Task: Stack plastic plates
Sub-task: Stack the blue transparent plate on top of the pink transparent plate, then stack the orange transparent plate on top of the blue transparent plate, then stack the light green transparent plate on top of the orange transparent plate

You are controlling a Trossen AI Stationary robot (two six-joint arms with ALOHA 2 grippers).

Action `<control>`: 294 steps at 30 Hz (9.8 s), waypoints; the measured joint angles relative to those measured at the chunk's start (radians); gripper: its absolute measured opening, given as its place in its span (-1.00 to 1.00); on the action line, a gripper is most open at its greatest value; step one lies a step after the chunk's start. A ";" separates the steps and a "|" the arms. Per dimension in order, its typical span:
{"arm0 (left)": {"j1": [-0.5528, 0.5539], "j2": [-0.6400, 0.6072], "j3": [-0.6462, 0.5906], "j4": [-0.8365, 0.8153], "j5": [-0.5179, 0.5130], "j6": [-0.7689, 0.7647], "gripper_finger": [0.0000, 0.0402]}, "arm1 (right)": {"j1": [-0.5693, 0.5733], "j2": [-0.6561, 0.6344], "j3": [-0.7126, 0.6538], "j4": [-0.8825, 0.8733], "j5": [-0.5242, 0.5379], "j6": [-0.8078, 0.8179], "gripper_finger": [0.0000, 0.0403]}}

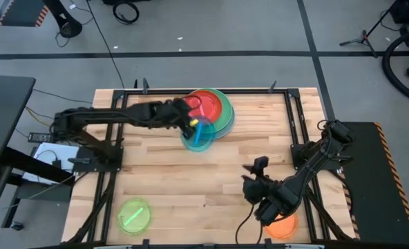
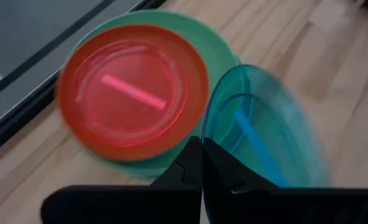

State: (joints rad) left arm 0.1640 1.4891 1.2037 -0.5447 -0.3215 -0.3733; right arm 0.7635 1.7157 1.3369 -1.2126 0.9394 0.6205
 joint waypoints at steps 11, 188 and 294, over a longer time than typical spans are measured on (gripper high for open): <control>0.143 -0.124 0.000 -0.051 0.105 0.019 -0.98 | -0.052 -0.017 0.000 -0.121 0.060 0.081 0.02; -0.506 -0.147 -0.031 -0.426 -0.159 -0.251 -0.54 | -0.023 0.131 -0.008 -0.156 -0.374 -0.009 -0.98; -0.949 0.021 -0.288 -0.230 0.101 -0.751 0.46 | -0.122 0.119 0.001 1.042 -0.238 -0.811 0.01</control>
State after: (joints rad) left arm -0.7848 1.5105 0.9155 -0.7746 -0.2209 -1.1242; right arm 0.6413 1.8343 1.3376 -0.1711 0.7017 -0.1908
